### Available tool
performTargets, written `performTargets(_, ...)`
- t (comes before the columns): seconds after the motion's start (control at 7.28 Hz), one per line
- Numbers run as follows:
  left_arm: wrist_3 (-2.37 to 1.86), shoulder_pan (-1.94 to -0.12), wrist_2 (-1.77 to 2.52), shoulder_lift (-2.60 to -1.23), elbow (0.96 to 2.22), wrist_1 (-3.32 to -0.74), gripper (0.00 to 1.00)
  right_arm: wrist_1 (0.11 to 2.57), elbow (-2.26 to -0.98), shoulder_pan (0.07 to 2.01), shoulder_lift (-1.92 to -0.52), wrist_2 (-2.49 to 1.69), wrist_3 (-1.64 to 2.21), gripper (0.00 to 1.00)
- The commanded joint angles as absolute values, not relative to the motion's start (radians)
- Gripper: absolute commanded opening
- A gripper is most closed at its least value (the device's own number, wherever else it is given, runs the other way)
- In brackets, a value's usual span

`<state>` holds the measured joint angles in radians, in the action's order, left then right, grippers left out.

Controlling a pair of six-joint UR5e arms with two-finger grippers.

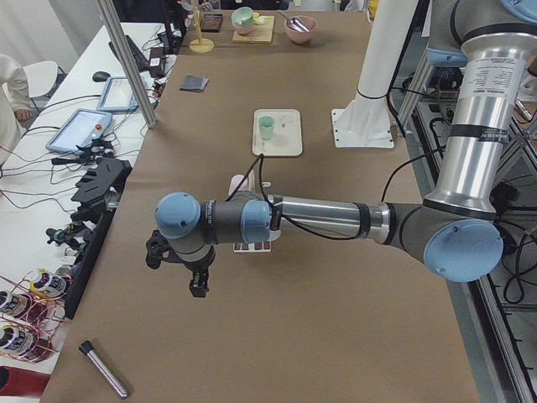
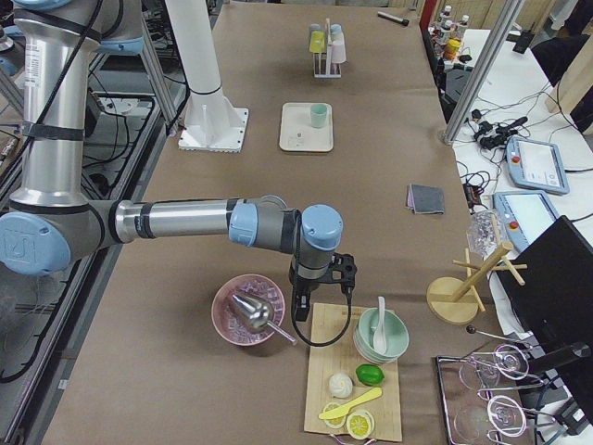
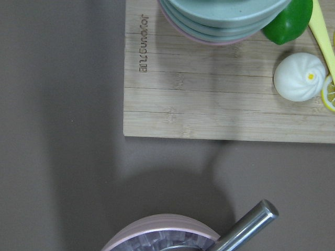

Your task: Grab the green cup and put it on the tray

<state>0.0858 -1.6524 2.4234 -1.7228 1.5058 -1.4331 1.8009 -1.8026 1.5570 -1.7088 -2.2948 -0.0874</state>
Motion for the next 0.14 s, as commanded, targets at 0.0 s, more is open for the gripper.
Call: performTargets(0.0, 0.084, -1.652, 2.411, -1.724, 1.505, -1.425, 0.98, 1.801, -1.802, 1.557, -1.709, -2.295, -0.087, 1.0)
